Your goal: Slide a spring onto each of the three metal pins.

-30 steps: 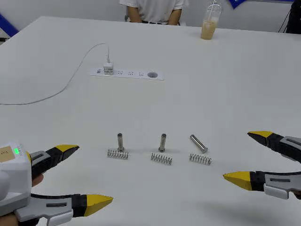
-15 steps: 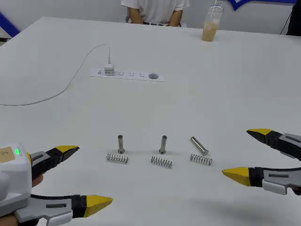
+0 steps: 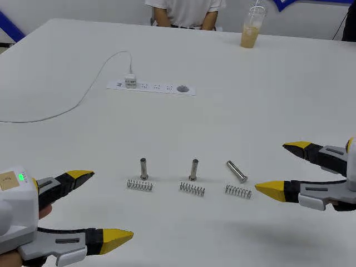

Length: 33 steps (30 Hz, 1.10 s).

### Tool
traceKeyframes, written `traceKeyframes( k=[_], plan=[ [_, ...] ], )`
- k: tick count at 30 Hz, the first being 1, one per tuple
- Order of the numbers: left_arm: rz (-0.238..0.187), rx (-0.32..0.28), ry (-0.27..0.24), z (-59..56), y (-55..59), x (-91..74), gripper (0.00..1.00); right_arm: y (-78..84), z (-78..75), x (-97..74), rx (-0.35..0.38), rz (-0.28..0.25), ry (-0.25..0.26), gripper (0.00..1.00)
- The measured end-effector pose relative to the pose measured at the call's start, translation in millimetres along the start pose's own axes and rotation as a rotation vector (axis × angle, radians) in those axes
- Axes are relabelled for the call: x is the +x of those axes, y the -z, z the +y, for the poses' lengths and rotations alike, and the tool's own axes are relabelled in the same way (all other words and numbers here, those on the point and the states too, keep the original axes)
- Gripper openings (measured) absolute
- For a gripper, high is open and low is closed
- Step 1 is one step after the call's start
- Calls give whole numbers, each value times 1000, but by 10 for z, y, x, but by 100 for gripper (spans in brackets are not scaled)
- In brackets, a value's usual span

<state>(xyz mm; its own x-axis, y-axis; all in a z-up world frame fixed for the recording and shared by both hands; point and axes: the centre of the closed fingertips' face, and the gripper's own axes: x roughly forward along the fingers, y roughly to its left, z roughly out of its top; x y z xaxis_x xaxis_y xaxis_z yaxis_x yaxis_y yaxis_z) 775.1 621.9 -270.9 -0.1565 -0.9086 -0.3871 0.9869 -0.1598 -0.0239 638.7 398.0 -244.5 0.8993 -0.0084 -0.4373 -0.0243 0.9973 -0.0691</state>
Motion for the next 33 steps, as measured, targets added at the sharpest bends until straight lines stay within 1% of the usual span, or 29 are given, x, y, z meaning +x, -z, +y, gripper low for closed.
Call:
traceKeyframes(
  k=[3, 7, 9, 13, 15, 17, 19, 21, 25, 26, 28, 29, 33],
  plan=[
    [2, 0, -1, -2, 5, -2, 87, -5, -36, 91, 14, 13, 6, 67],
    [1, -5, -8, 8, 13, -12, 87, 14, -87, 216, 36, 47, 18, 58],
    [1, -7, -12, 18, 20, -17, 87, 44, -108, 276, 53, 71, 23, 56],
    [2, -12, -16, 26, 37, -18, 87, 112, -135, 393, 54, 122, 38, 46],
    [3, -14, -18, 26, 42, -15, 87, 137, -156, 455, 58, 143, 53, 43],
    [4, -16, -18, 25, 44, -11, 86, 150, -148, 514, 65, 158, 55, 40],
    [5, -17, -19, 26, 48, -7, 86, 185, -152, 568, 72, 187, 65, 36],
    [6, -18, -19, 27, 51, -3, 86, 200, -155, 614, 71, 200, 72, 33],
    [7, -22, -21, 29, 61, 1, 86, 261, -174, 717, 99, 236, 90, 29],
    [8, -22, -21, 29, 64, 2, 86, 284, -190, 734, 100, 248, 95, 28],
    [10, -24, -21, 27, 74, 4, 85, 301, -193, 792, 100, 255, 94, 27],
    [11, -24, -20, 26, 79, 5, 85, 330, -194, 815, 101, 272, 97, 26],
    [10, -29, -22, 31, 81, 8, 85, 405, -194, 878, 99, 314, 104, 21]
  ],
)
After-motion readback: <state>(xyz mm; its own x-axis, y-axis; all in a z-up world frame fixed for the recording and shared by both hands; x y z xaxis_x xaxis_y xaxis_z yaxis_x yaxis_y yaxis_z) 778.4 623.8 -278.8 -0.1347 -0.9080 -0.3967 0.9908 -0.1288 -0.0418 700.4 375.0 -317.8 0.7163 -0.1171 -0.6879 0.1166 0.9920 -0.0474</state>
